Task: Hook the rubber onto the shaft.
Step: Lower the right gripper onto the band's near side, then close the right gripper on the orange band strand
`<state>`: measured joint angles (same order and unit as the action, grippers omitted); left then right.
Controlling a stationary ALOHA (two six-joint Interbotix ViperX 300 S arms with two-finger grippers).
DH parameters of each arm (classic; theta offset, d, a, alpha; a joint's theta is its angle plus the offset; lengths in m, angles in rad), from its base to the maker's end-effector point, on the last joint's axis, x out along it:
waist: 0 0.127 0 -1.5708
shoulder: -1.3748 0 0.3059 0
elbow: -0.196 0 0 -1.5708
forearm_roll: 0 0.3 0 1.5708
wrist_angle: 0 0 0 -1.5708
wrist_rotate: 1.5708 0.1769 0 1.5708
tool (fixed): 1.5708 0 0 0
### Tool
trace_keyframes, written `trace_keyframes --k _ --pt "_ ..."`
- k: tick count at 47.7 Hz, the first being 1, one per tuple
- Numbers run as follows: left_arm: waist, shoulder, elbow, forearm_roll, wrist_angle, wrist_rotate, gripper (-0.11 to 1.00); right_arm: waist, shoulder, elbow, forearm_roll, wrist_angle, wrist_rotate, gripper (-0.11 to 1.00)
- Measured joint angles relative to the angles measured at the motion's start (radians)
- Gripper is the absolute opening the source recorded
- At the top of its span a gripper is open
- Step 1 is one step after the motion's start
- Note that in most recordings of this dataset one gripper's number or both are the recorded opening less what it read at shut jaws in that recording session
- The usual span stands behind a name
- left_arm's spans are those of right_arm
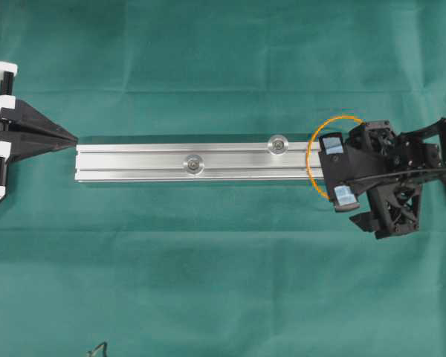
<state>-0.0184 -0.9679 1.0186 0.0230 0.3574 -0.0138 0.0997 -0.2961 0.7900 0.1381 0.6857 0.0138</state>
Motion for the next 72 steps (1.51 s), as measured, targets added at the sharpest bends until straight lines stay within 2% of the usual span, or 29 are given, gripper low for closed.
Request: trace_keyframes --k 11,26,56,66,72 --pt "0.0 0.0 0.0 0.0 -0.002 0.0 0.0 0.017 0.035 0.02 0.002 -0.051 0.0 0.98" --pt "0.0 0.0 0.0 -0.002 0.0 0.0 0.0 0.037 0.078 0.054 0.037 -0.103 0.0 0.98" --pt "0.0 0.0 0.0 -0.002 0.0 -0.014 0.0 0.04 0.124 0.071 0.049 -0.164 0.0 0.96" --pt "0.0 0.0 0.0 -0.002 0.0 -0.015 0.0 0.04 0.124 0.069 0.049 -0.163 0.002 0.9" --pt "0.0 0.0 0.002 -0.002 0.002 -0.015 0.0 0.04 0.124 0.067 0.049 -0.16 0.002 0.74"
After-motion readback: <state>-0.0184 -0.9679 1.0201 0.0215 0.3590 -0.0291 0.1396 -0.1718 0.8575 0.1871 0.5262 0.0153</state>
